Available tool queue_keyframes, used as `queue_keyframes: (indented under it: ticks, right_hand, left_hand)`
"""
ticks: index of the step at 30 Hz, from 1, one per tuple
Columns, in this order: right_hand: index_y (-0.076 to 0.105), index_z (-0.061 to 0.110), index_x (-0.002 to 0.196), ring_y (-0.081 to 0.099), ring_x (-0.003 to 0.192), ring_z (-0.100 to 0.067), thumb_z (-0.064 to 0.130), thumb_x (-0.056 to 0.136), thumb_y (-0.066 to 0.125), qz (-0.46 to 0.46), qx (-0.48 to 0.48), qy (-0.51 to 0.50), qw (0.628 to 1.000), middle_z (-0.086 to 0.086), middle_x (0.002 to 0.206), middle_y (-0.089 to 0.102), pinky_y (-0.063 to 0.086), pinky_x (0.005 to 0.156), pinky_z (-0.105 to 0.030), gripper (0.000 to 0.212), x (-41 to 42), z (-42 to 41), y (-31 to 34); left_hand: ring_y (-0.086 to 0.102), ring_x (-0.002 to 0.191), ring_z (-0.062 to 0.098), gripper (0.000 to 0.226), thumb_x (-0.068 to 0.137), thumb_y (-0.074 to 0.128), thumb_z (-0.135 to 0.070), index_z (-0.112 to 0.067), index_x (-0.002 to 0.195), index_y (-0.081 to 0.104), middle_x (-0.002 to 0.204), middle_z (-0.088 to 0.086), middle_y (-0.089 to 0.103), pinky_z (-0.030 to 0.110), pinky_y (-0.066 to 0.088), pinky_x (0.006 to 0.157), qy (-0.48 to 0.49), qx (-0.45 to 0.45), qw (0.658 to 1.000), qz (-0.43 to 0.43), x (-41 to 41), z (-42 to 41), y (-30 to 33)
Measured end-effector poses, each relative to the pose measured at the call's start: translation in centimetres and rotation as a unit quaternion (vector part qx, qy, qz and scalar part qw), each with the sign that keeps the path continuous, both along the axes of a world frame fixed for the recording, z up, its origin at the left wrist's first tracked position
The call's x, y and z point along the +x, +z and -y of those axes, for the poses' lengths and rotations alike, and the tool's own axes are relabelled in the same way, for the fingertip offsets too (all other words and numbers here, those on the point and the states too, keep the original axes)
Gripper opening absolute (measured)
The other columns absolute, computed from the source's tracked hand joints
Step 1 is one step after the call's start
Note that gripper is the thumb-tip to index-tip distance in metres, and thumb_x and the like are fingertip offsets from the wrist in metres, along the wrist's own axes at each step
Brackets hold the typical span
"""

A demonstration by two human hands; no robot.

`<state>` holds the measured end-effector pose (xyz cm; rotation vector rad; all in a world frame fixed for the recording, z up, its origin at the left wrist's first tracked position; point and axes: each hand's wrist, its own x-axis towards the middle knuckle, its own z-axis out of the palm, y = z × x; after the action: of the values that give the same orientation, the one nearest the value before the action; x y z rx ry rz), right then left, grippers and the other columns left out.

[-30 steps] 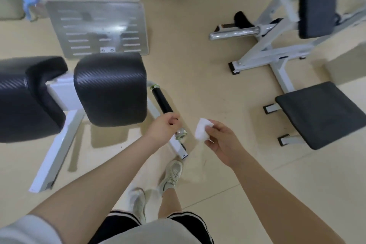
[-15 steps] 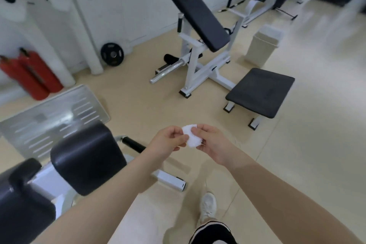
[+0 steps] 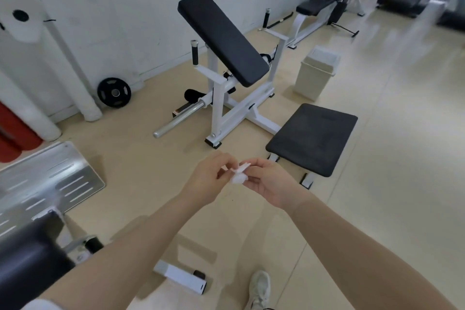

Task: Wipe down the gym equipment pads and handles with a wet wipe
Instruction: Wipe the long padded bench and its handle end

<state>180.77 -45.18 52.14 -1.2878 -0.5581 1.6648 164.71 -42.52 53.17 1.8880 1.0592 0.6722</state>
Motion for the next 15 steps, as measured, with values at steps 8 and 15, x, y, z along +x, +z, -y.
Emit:
queue_keyframes:
  ticks: [8,15]
  right_hand:
    - [0.062,-0.006,0.082,0.068,0.072,-0.015,-0.008,0.088,0.047,0.018,0.023,0.031,0.999,-0.011,0.081,0.064,0.055,0.066,-0.02,0.017,12.6,-11.1,2.0]
    - [0.063,0.01,0.101,0.062,0.076,-0.012,0.001,0.083,0.065,0.137,0.015,0.123,0.983,-0.005,0.088,0.066,0.051,0.069,-0.018,0.02,15.7,-22.3,-0.1]
  left_hand:
    - [0.05,0.065,0.003,0.03,0.083,0.058,0.001,-0.025,0.077,0.072,0.091,-0.009,0.057,0.017,0.044,0.063,0.029,-0.049,0.998,0.038,10.4,-10.1,0.1]
    - [0.049,0.059,-0.004,0.024,0.085,0.058,-0.002,-0.02,0.076,0.072,0.094,-0.01,0.059,0.007,0.036,0.059,0.076,-0.084,0.992,0.056,14.4,-20.4,-0.9]
